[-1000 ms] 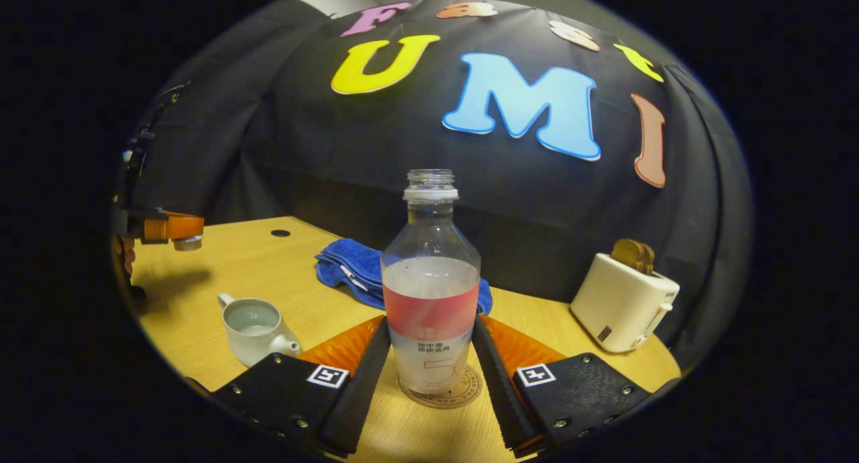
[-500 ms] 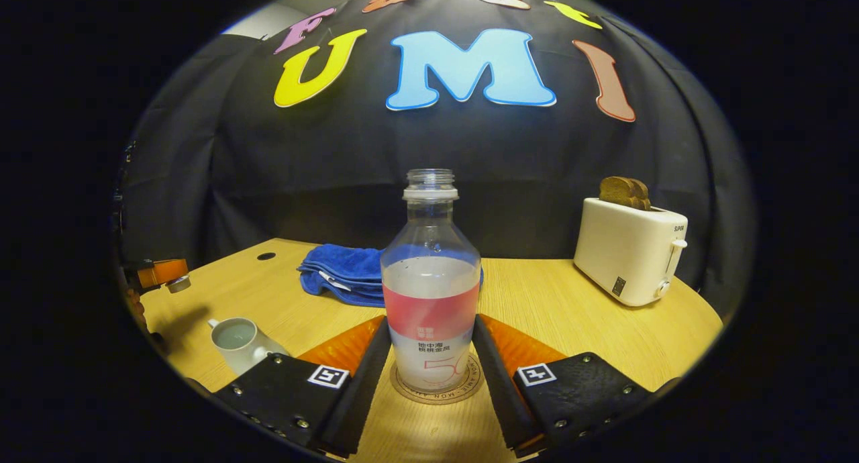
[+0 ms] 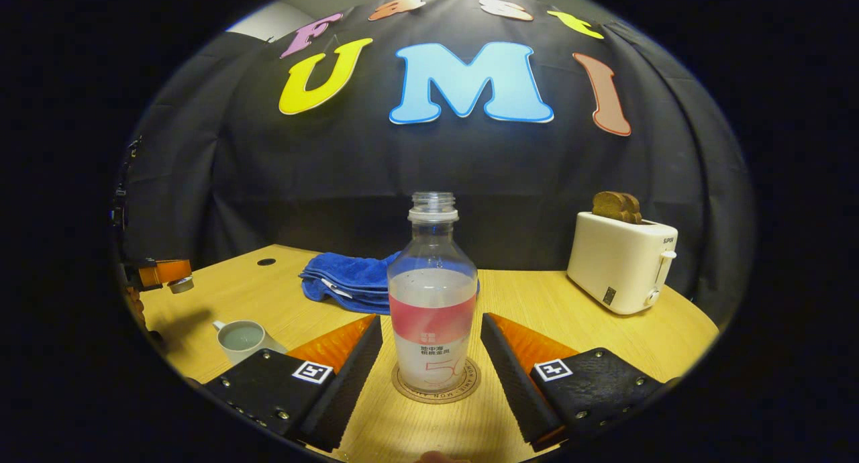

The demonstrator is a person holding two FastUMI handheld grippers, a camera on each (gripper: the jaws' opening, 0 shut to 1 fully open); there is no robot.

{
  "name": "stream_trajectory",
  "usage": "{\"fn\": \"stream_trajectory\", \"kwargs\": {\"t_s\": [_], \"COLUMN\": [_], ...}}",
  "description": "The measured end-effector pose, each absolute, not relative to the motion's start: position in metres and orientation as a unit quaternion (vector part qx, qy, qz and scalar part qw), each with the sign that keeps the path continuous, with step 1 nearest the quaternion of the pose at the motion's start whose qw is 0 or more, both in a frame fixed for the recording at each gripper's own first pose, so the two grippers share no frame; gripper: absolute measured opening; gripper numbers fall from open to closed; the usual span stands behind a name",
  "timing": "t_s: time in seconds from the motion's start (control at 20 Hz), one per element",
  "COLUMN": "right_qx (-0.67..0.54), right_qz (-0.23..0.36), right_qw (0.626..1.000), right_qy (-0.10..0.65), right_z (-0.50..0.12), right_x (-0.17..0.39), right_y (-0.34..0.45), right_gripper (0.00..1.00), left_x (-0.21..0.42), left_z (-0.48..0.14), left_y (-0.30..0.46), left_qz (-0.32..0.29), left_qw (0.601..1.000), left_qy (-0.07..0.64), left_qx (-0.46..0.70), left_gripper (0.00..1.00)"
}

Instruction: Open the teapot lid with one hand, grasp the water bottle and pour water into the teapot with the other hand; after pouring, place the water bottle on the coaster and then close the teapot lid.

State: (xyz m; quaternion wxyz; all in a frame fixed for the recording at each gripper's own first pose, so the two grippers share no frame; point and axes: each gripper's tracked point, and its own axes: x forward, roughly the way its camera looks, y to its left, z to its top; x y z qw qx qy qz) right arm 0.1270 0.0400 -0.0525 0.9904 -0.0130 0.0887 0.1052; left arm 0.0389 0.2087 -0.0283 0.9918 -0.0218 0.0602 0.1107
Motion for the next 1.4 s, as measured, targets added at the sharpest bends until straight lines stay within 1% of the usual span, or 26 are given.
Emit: {"fn": "stream_trajectory", "kwargs": {"t_s": [0.35,0.55,0.85,1.1,1.4], "right_qx": [0.003,0.007,0.007,-0.005,0.024], "right_qz": [0.116,0.106,0.087,0.070,0.071], "right_qw": [0.991,0.993,0.996,0.997,0.997], "right_qy": [0.061,0.045,0.034,0.028,0.024], "right_z": [-0.047,-0.035,-0.029,-0.027,-0.020], "right_x": [0.103,0.093,0.079,0.073,0.065], "right_y": [0.036,0.024,0.004,-0.009,-0.016], "right_gripper": [0.93,0.93,0.93,0.93,0.93], "left_x": [0.039,0.044,0.055,0.059,0.066], "left_z": [-0.013,-0.004,-0.010,-0.011,-0.028], "left_y": [0.169,0.139,0.082,0.037,0.009], "left_qz": [0.060,0.022,-0.025,-0.061,-0.072], "left_qw": [0.997,0.999,0.999,0.998,0.997], "left_qy": [0.031,0.014,0.023,0.019,0.036], "left_qx": [-0.025,-0.028,-0.018,-0.012,0.011], "left_gripper": [0.12,0.12,0.11,0.12,0.11]}}
